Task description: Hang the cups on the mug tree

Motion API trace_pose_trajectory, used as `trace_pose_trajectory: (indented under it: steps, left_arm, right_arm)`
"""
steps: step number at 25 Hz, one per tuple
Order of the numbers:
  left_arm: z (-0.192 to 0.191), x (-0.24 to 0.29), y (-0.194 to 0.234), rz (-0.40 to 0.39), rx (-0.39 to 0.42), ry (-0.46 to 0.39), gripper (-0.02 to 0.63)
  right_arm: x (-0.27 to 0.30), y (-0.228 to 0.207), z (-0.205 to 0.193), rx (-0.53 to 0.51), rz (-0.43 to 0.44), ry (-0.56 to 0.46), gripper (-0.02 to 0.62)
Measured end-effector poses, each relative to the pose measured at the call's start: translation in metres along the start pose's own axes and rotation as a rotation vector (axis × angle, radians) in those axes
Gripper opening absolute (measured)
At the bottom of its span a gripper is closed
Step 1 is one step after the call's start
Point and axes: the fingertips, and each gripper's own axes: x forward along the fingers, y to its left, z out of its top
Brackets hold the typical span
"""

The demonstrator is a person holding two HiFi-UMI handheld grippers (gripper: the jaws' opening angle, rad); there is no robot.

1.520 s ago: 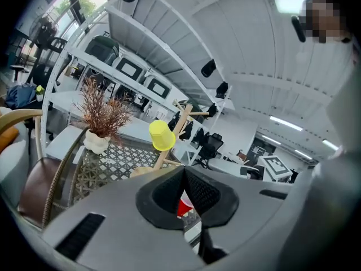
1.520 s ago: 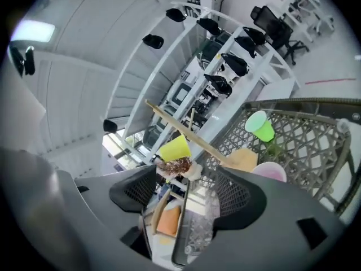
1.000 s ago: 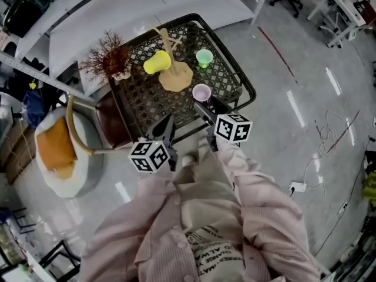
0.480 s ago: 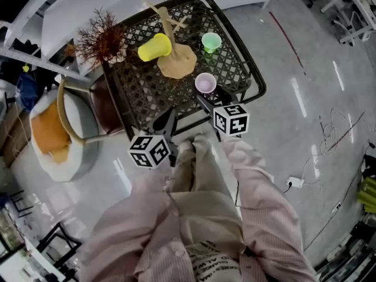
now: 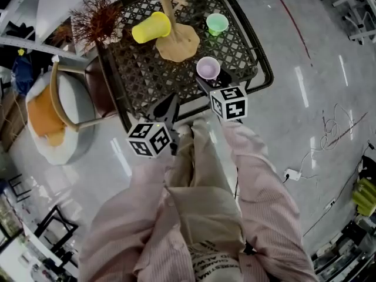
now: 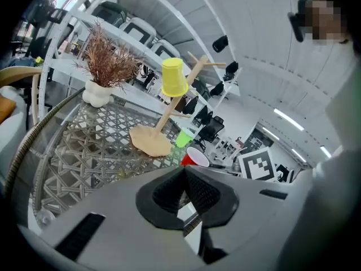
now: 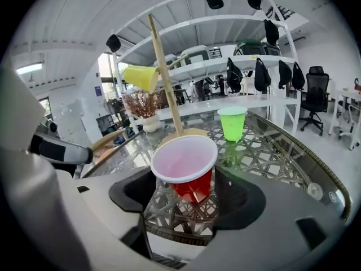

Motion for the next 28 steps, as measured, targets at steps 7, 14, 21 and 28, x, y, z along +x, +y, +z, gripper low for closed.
trace_pose_trajectory:
  steps: [7, 14, 21, 28]
  left_arm:
    - [-0.003, 0.003, -0.003, 0.018, -0.017, -0.012, -0.002]
    - [-0.005, 0.001, -0.007, 0.034, -0.035, -0.036, -0.002]
    - [0.011, -0.004, -0.016, 0.040, -0.041, -0.081, -0.002]
    - [0.033, -0.014, -0.030, 0.041, -0.032, -0.132, -0.002]
  right_arm:
    - [0.005, 0.001, 0.005, -0.040, 0.017, 0.011, 0.310]
    - [0.001, 0.003, 0.009, -0.024, 0.036, -0.008, 0.287]
    - [-0.014, 0.008, 0.039, -0.020, 0.053, -0.056, 0.285]
    - [-0.032, 0.015, 0.066, -0.037, 0.056, -0.078, 0.285]
